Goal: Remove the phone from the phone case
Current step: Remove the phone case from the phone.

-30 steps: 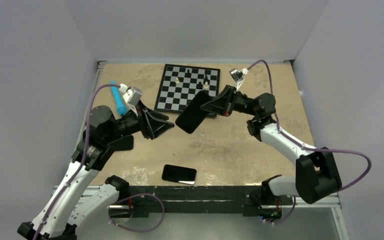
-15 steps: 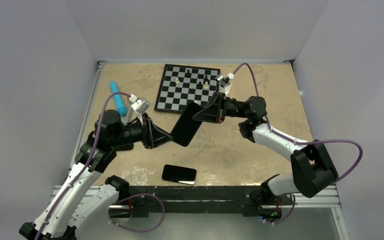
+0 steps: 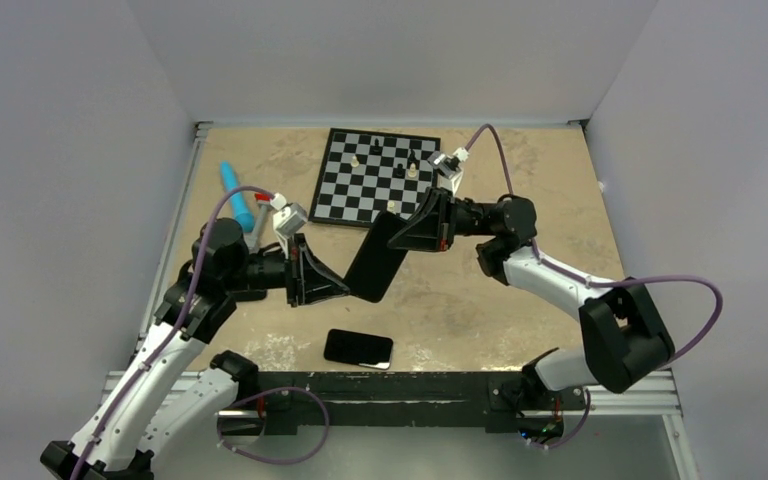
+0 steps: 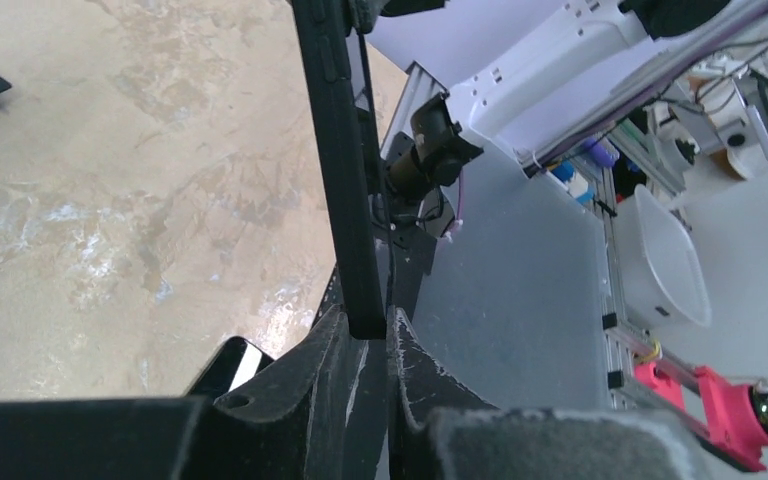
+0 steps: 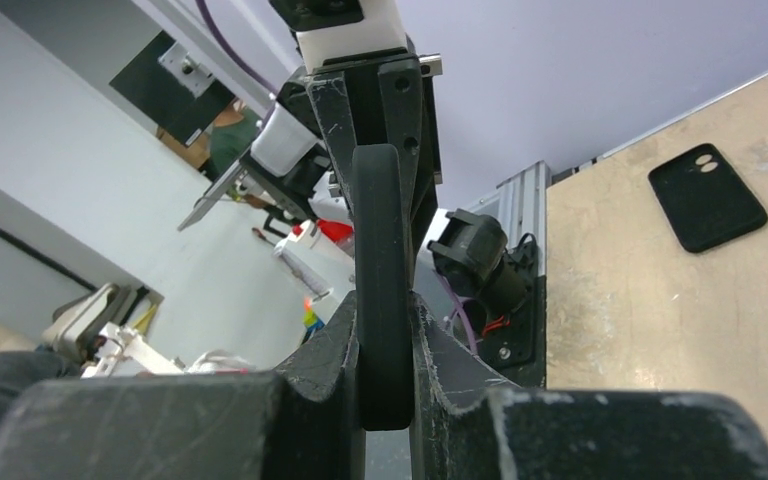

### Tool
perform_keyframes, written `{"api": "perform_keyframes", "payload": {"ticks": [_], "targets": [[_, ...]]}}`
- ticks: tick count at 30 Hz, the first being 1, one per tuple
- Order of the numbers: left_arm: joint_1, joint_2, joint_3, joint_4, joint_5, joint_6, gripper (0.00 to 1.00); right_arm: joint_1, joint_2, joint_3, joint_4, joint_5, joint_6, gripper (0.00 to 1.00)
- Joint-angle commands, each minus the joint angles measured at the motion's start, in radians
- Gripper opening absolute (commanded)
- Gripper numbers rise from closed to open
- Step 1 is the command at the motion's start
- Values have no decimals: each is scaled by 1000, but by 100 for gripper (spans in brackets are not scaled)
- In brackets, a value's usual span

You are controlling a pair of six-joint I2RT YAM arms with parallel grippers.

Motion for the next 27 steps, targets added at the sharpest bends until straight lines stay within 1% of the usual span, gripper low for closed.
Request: {"api": "perform_keyframes", "payload": {"ticks": [1, 2, 4, 5, 8, 10, 13, 15, 20, 24, 27], "targets": [[-2, 8, 33, -19, 109, 205, 0, 18, 29, 50, 262, -9, 217, 0], [-2, 17, 46, -46, 104, 246, 0, 18, 42, 47, 312, -6, 281, 0], [-2, 36, 70, -82, 90, 312, 0, 18, 83, 39, 483, 27, 424, 0], [-2, 49, 77, -85, 91, 333, 0, 22, 95, 40, 505, 36, 466, 0], [-2, 64, 70, -34, 150, 376, 0, 35, 78, 43, 507, 48, 493, 0], [-2, 65, 44, 42, 197, 375, 0, 38, 65, 50, 506, 54, 515, 0], [-2, 73, 35, 102, 234, 391, 0, 37, 57, 61, 506, 54, 537, 0], [-2, 91, 56, 105, 218, 407, 0, 43, 58, 63, 507, 53, 544, 0], [-2, 174, 113, 33, 182, 468, 0, 79, 58, 83, 507, 64, 551, 0], [-2, 220, 120, 12, 136, 471, 0, 100, 57, 109, 507, 73, 555, 0], [-1, 234, 120, 13, 62, 440, 0, 101, 57, 115, 507, 77, 552, 0]]}}
